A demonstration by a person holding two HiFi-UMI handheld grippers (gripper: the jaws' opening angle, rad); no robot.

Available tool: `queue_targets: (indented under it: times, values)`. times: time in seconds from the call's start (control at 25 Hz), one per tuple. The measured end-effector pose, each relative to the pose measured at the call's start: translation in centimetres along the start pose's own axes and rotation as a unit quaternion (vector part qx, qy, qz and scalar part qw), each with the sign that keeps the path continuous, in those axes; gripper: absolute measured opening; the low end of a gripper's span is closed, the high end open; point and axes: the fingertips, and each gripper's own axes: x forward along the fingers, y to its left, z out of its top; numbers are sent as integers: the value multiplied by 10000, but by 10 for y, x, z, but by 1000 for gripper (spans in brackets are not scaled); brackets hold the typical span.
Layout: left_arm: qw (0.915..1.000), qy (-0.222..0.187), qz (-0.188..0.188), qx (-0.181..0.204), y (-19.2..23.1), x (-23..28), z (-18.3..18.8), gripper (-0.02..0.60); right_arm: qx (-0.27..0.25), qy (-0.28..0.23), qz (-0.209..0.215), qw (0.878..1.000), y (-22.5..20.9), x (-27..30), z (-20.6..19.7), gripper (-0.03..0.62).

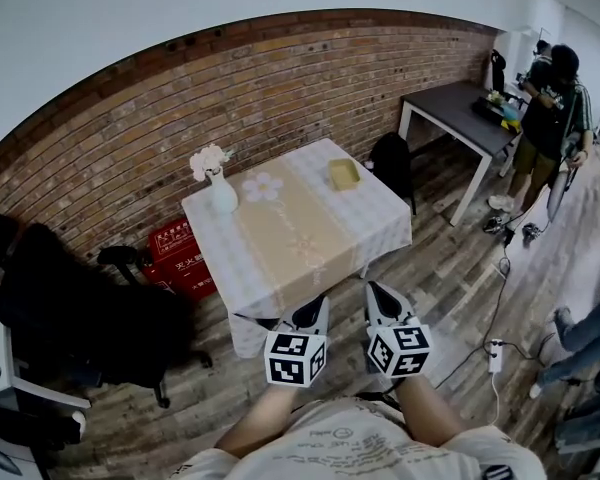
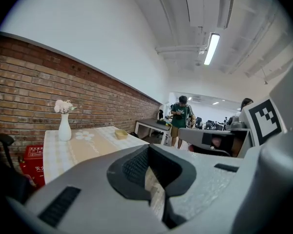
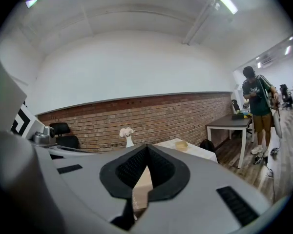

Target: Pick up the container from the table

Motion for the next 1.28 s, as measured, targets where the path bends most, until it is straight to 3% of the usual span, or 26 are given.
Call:
queue_targets:
  times: [0.28,0.68,1.28]
  values:
    - [9999,56,-35,-159,20,5,-3,3,-73,95,-73,9999,5,16,-2,3]
    - [10000,61,3,-3,40,35,11,3,45,-11,-117,9999,-16,48,5,3]
    - [9998,30,215,1,75,144,40,3,-72,-162,161,9997,-84,147,26,3]
